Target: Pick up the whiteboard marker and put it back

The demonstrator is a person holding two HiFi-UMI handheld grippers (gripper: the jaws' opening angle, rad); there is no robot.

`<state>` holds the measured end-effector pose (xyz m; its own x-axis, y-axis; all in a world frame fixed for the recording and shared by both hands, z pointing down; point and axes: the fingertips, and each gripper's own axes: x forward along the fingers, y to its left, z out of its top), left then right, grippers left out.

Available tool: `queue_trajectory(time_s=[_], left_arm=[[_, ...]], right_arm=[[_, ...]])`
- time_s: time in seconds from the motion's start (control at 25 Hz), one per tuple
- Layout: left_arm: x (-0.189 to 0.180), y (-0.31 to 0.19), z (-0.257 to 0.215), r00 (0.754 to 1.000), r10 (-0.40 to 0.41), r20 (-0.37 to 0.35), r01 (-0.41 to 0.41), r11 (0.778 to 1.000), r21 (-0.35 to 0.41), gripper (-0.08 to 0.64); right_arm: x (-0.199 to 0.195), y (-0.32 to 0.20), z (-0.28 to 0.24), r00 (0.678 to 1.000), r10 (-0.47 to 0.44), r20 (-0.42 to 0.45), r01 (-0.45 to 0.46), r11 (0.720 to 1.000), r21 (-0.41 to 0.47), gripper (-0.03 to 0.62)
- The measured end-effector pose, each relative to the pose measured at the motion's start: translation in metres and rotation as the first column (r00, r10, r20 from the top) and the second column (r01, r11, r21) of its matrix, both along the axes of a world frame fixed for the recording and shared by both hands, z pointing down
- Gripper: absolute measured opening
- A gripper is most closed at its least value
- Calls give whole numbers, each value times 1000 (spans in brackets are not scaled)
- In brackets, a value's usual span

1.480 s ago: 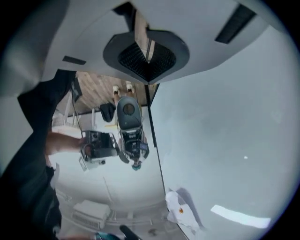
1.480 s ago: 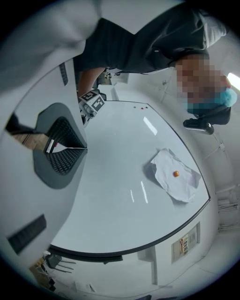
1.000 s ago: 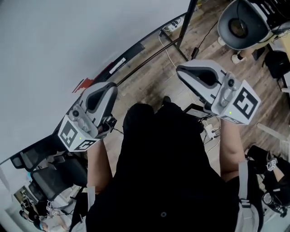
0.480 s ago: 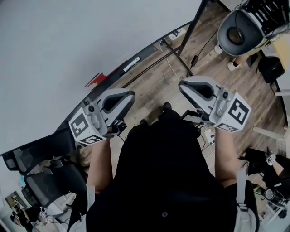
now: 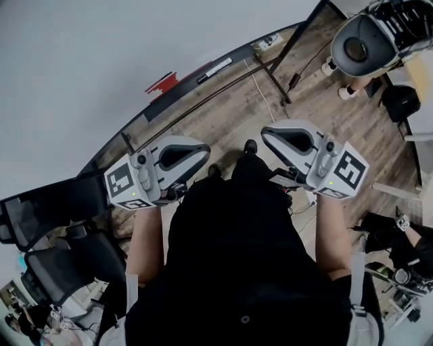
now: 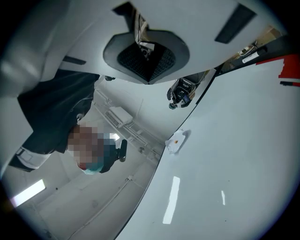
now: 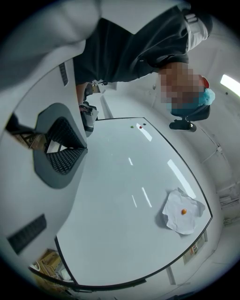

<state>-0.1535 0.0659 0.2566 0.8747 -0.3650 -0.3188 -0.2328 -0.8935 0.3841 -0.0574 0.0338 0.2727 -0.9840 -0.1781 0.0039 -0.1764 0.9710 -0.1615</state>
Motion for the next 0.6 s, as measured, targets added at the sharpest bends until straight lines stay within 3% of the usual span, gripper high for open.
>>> queue_trajectory(time_s=[0.08,0.24,0.6], left_arm=[[-6,10,6,1000,9,-10,-9,1000,-9,11],[-7,24,23,997,9,81,-9,1000,-5,12],[-11,16,32,998,61,-31,-62,997,-53,12]], right_arm=[[-6,13,5,1000,5,-1,-5,1000,0,18],[-18,31,12,999,6,-34,-5,1000,26,18],[-14,41,18,993,100,-64,-97,994,50,18]])
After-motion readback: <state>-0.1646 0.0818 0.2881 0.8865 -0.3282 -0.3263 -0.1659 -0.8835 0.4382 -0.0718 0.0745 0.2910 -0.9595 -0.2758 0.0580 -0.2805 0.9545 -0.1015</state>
